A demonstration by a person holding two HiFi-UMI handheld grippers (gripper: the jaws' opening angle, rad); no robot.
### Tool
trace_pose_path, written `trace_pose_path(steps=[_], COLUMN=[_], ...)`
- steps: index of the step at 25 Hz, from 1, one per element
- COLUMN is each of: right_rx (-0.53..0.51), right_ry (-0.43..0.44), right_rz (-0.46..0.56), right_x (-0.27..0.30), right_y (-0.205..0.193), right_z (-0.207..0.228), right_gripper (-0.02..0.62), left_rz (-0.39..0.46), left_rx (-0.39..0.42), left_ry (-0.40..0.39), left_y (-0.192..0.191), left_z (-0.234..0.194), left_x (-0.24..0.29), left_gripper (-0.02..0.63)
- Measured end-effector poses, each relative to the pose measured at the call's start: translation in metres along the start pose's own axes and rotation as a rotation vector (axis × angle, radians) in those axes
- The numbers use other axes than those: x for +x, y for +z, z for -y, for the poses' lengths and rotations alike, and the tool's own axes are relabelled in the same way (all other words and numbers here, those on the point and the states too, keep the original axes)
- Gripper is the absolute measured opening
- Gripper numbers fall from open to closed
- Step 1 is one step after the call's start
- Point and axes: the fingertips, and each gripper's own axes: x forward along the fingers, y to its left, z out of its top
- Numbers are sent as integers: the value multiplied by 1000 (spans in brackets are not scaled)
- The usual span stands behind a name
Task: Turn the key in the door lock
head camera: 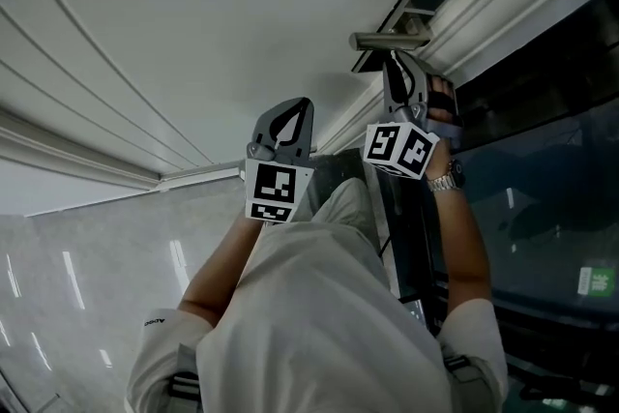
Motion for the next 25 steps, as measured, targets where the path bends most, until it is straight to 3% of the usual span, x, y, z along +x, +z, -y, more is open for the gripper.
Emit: trace_pose_path(steps=[5, 12, 16, 21, 25], right_rx=[4, -17, 84, 199, 410], right_ry=[97, 62, 35, -27, -12], right_rz=[-28, -43, -23, -7, 8], right_x=[2, 13, 15, 18, 18], right_y=[-4, -16, -13, -12, -12], right_z=[-7, -11, -7, 7, 11], right_gripper=[117, 126, 123, 24, 14], left_rz=[-11, -20, -32, -50, -56], left_rx=[20, 27, 30, 30, 27], left_ry=[8, 18, 25, 40, 47], left_y=[-1, -3, -6, -12, -14], left_z=[2, 6, 8, 6, 6], left_x=[4, 5, 4, 0, -1], left_gripper=[8, 8, 8, 8, 8])
